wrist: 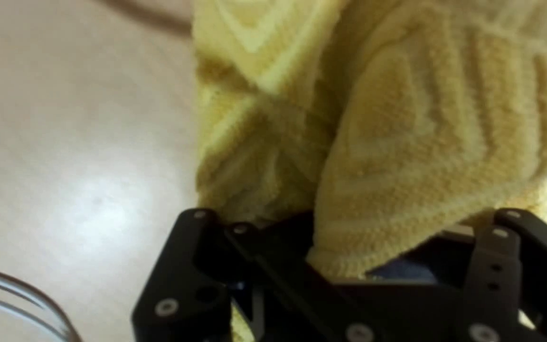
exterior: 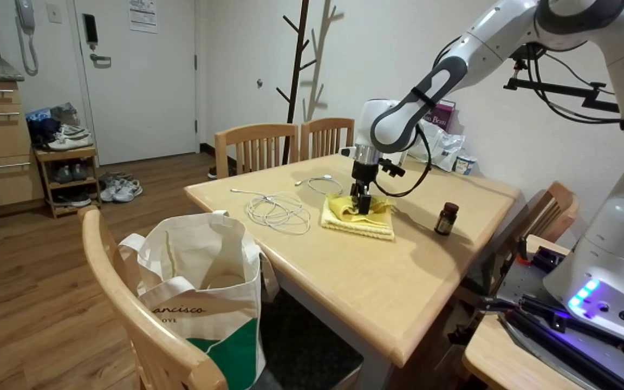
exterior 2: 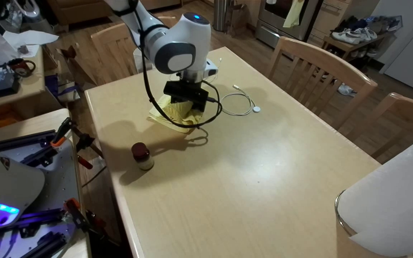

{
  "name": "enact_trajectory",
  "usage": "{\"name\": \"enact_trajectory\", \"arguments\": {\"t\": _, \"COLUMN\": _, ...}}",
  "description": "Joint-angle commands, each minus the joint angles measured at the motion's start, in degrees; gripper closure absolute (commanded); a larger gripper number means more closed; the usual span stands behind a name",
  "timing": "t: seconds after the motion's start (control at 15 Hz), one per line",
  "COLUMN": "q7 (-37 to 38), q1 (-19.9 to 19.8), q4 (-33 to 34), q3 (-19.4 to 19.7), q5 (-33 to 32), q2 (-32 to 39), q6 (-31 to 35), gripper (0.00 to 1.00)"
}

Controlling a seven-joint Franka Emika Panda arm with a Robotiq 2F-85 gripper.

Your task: Wipe the table with the yellow towel.

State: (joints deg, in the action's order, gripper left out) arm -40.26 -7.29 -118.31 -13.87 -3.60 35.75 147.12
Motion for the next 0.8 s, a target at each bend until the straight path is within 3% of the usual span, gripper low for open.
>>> {"name": "enact_trajectory", "arguments": {"t": 0.0, "q7": -1.1, "q1": 2.5, "q4": -3.0, "q3": -1.6, "q5": 0.2, "q2": 0.1, "q6": 0.6, "gripper": 0.94}}
{"name": "enact_trajectory", "arguments": {"t": 0.27, "q7": 3.2, "q1": 5.2, "q4": -2.1, "q3": 3.4, "q5": -2.2, "q2": -0.6, "q6": 2.9, "gripper": 0.94}}
{"name": "enact_trajectory", "arguments": {"t": 0.73, "q7": 9.6, "q1": -0.8, "q4": 1.9, "q3": 13.1, "q5": -1.1, "q2": 1.4, "q6": 4.4, "gripper": 0.94}}
